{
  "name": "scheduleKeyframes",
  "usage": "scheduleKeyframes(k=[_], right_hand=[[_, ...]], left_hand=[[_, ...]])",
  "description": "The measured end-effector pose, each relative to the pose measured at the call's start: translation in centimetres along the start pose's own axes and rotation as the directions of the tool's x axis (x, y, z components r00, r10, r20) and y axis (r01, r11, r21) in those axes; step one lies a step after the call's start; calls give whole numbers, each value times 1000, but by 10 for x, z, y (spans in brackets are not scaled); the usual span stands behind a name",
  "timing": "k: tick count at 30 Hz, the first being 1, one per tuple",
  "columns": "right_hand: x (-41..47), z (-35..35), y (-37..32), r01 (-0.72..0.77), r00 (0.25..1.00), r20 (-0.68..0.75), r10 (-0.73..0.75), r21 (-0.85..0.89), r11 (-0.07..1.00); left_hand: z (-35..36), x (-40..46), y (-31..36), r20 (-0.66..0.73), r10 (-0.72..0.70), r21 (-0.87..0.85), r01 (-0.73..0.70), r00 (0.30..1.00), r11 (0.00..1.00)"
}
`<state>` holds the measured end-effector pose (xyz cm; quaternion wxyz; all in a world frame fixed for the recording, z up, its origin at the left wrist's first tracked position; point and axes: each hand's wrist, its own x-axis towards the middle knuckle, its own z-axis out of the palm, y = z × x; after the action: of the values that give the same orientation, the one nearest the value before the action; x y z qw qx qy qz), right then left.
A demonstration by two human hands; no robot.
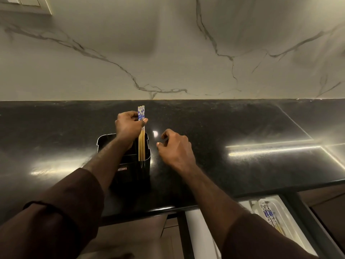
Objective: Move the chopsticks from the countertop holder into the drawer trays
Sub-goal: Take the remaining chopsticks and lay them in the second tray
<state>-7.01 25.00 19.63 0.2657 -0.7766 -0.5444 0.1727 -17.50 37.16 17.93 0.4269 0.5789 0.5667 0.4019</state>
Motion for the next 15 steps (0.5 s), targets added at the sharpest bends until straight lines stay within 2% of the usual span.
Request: scheduleKeyframes(k=[10, 15], right_hand=[[1, -2, -5, 28, 1000, -3, -28, 43, 999], [3, -3, -14, 56, 998, -10, -55, 115, 992]], left_hand=[[-16, -8, 4, 135, -3, -280, 41, 991, 959], [-28, -14, 17, 189, 70, -320, -6, 979, 947]])
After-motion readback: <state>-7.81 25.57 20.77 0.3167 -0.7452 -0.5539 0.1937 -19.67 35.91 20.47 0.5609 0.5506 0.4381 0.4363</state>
